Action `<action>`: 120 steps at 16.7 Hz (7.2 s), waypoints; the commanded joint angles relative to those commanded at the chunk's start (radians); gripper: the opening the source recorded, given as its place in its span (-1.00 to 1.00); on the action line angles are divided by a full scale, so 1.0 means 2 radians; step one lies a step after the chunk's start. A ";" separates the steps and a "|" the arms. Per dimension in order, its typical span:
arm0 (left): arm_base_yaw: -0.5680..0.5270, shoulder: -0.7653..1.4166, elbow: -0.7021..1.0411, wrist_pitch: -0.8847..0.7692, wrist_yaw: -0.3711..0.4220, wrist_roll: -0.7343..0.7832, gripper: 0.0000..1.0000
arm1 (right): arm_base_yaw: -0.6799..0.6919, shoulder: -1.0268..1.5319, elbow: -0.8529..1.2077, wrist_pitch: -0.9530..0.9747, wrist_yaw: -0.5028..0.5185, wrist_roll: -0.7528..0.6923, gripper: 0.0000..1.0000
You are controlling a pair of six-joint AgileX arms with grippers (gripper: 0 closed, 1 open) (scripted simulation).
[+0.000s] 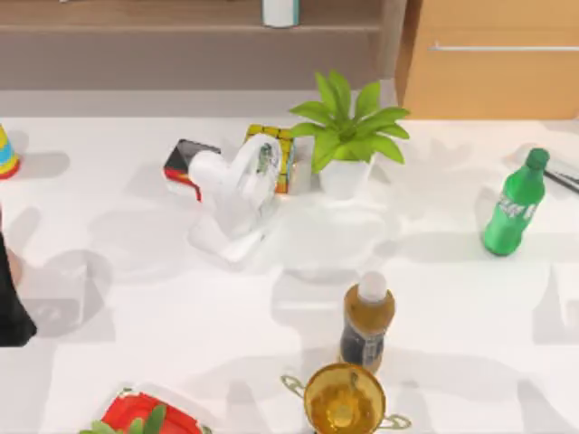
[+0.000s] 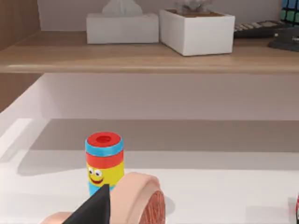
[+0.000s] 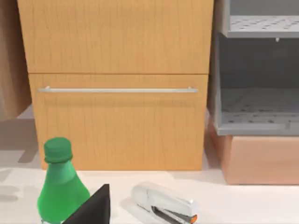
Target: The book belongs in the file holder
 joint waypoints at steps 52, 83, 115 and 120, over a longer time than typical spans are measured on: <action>0.000 0.000 0.000 0.000 0.000 0.000 1.00 | 0.346 1.205 0.941 0.266 0.364 -0.004 0.40; 0.000 0.000 0.000 0.000 0.000 0.000 1.00 | 0.351 1.174 0.932 0.244 0.367 0.007 -1.00; 0.000 0.000 0.000 0.000 0.000 0.000 1.00 | -0.133 0.765 0.314 0.295 -0.003 0.662 -1.00; 0.000 0.000 0.000 0.000 0.000 0.000 1.00 | -0.220 0.861 0.388 0.326 -0.138 0.710 -1.00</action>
